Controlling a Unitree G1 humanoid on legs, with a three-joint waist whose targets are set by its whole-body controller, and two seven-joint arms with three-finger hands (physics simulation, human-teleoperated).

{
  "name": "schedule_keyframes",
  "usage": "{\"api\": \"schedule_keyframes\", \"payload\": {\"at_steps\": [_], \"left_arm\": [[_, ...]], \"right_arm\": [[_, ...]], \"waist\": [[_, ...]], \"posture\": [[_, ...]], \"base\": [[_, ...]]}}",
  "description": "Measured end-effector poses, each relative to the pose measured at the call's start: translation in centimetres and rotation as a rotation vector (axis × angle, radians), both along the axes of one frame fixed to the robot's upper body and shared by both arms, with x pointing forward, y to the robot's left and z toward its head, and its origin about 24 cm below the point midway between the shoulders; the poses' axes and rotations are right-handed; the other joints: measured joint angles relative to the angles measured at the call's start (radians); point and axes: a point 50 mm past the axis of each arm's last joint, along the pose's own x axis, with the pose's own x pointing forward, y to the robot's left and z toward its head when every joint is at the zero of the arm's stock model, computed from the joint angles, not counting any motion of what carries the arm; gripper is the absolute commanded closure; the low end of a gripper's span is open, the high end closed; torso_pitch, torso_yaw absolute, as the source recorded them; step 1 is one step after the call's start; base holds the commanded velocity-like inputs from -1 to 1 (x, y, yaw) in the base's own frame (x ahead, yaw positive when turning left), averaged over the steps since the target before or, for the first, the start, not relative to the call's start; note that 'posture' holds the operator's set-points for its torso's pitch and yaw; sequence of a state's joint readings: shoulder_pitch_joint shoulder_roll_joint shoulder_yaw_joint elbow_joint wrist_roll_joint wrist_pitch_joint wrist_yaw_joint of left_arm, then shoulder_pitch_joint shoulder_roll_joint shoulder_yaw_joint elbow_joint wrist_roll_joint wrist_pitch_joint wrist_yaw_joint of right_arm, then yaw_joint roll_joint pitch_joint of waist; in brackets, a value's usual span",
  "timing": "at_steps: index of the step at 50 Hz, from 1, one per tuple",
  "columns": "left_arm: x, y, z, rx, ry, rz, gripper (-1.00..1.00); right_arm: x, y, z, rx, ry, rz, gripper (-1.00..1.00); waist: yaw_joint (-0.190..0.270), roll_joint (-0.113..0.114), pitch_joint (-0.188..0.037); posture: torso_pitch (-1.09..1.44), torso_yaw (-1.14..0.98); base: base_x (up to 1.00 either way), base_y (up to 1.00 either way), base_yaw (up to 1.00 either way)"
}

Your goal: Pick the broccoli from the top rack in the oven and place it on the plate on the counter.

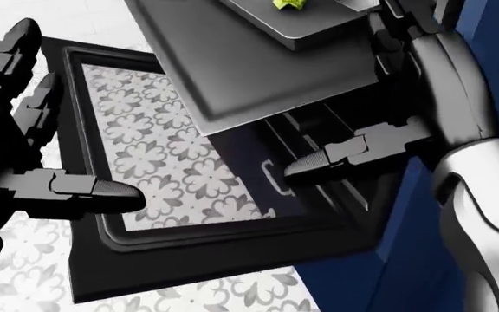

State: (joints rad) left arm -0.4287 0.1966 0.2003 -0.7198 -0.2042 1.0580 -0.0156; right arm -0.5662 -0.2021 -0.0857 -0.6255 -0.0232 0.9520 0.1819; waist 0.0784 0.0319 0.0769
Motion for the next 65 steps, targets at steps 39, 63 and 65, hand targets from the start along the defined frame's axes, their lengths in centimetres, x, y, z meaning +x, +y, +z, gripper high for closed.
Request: {"api": "schedule_keyframes", "payload": {"at_steps": [39, 63, 65], "left_arm": [[-0.7, 0.6, 1.9, 0.005, -0.048, 0.037, -1.00], [-0.5, 0.7, 1.1, 0.006, 0.002, 0.031, -1.00], [-0.7, 0.6, 1.7, 0.009, -0.046, 0.024, -1.00]], "right_arm": [[-0.8, 0.1, 2.3, -0.028, -0.092, 0.023, -1.00], [-0.5, -0.2, 2.3, -0.017, -0.065, 0.004, -1.00], [-0.7, -0.4, 2.9, -0.014, -0.104, -0.006, -1.00]], "waist": [[-0.038, -0.054, -0.030], [-0.066, -0.008, -0.025], [-0.064, -0.032, -0.024]], "posture": [[0.00, 0.00], [0.00, 0.00], [0.00, 0.00]], "base": [[0.18, -0.08, 0.51], [0.10, 0.01, 0.28], [0.32, 0.00, 0.00]]}}
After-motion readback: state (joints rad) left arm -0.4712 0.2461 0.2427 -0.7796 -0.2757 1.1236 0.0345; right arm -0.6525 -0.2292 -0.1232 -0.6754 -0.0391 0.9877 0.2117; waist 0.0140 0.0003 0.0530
